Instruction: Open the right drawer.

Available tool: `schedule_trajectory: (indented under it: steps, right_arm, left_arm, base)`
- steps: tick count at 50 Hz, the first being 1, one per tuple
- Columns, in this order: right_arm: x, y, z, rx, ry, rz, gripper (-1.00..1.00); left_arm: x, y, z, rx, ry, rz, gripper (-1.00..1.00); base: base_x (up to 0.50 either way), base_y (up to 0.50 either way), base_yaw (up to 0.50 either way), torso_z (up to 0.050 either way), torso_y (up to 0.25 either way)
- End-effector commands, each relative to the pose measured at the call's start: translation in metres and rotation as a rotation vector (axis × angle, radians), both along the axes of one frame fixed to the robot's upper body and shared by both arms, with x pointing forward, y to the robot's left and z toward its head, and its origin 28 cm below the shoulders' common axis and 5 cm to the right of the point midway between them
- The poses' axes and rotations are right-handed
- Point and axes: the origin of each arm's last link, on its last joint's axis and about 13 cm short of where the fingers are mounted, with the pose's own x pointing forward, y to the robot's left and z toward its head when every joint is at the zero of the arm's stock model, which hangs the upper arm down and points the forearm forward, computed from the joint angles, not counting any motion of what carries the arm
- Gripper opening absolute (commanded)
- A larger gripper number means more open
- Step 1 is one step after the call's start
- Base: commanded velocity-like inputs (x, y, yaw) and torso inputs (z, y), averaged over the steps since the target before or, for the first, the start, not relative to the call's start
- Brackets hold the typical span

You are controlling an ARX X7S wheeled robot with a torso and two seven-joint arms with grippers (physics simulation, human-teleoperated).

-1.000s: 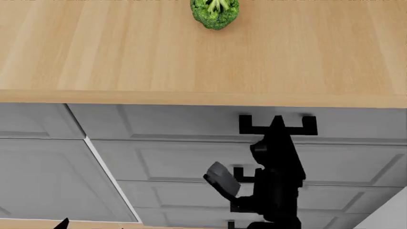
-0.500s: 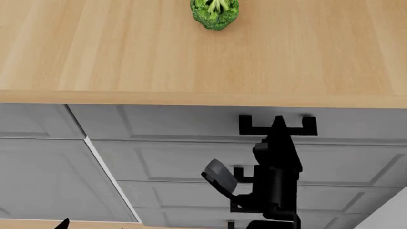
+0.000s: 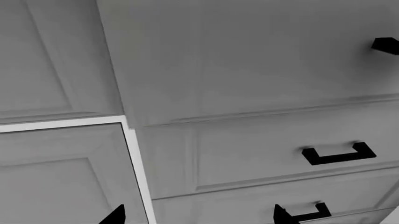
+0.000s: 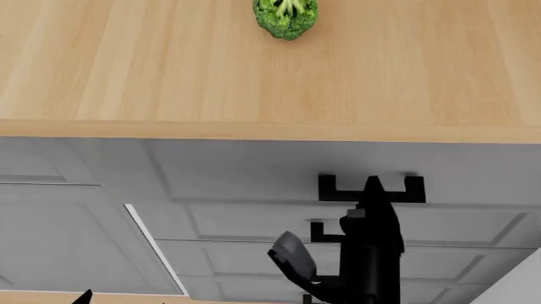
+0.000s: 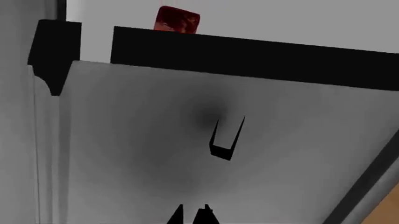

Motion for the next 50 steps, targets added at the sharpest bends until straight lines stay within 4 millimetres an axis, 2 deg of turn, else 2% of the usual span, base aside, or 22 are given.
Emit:
schedule_trajectory:
  steps: [1,13,41,45,50]
  right_arm:
    - [-0.017,0.0,0.006,-0.04,-0.034,0.016,-1.0]
    - [-0.037,0.002,0.011,-0.04,-0.048,0.028,-1.0]
    - [-0.059,0.008,0.011,-0.063,-0.046,0.054,-1.0]
    - [-0.059,0.007,0.003,-0.059,-0.038,0.053,-1.0]
    - [-0.062,0.008,0.004,-0.063,-0.033,0.059,-1.0]
  left_arm:
    - [-0.001,0.0,0.001,0.003,-0.001,-0.001,1.0]
    - [0.0,0.0,-0.001,0.001,-0.001,0.001,1.0]
    - [0.0,0.0,0.0,0.0,-0.002,0.005,1.0]
    - [0.0,0.0,-0.001,-0.001,-0.002,0.004,1.0]
    - [0.0,0.0,0.0,-0.002,-0.002,0.003,1.0]
  base:
    - [0.0,0.0,0.0,0.0,0.0]
    - [0.0,0.0,0.0,0.0,0.0]
    - [0.0,0.0,0.0,0.0,0.001]
    - [0.0,0.0,0.0,0.0,0.0]
    - [0.0,0.0,0.0,0.0,0.002]
